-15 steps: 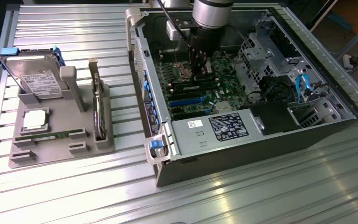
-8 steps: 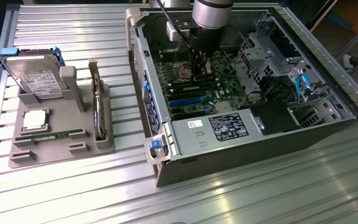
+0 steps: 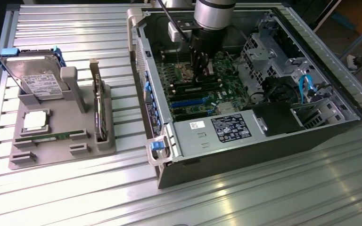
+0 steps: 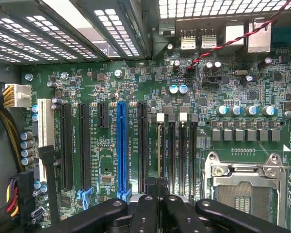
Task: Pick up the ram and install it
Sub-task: 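Press down the ram until it locks into place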
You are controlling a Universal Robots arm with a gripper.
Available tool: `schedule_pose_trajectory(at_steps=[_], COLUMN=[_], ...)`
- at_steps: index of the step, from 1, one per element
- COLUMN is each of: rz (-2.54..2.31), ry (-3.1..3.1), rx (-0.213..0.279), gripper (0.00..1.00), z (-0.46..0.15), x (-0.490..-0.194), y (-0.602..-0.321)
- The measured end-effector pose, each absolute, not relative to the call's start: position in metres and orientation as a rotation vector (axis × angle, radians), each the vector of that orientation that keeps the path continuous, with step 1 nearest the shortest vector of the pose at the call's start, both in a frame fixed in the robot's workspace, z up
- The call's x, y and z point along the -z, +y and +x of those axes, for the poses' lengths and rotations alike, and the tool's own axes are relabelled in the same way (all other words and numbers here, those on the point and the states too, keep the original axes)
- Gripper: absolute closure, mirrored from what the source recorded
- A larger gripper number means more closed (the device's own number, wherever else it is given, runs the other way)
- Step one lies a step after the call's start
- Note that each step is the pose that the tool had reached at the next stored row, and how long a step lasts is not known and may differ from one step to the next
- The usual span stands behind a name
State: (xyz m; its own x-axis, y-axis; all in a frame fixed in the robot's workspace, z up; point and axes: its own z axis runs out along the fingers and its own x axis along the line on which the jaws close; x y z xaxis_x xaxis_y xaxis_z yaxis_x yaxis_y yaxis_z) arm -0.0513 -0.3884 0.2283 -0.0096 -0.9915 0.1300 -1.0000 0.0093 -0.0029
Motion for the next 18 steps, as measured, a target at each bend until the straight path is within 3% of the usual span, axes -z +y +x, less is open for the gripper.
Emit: schedule_pose_trajectory(at_steps=[18], rz=[2.144], ry=[-2.165], rx=[-0.144], gripper=[0.89], z=[-0.051], x=[-0.247], y=[-0.388])
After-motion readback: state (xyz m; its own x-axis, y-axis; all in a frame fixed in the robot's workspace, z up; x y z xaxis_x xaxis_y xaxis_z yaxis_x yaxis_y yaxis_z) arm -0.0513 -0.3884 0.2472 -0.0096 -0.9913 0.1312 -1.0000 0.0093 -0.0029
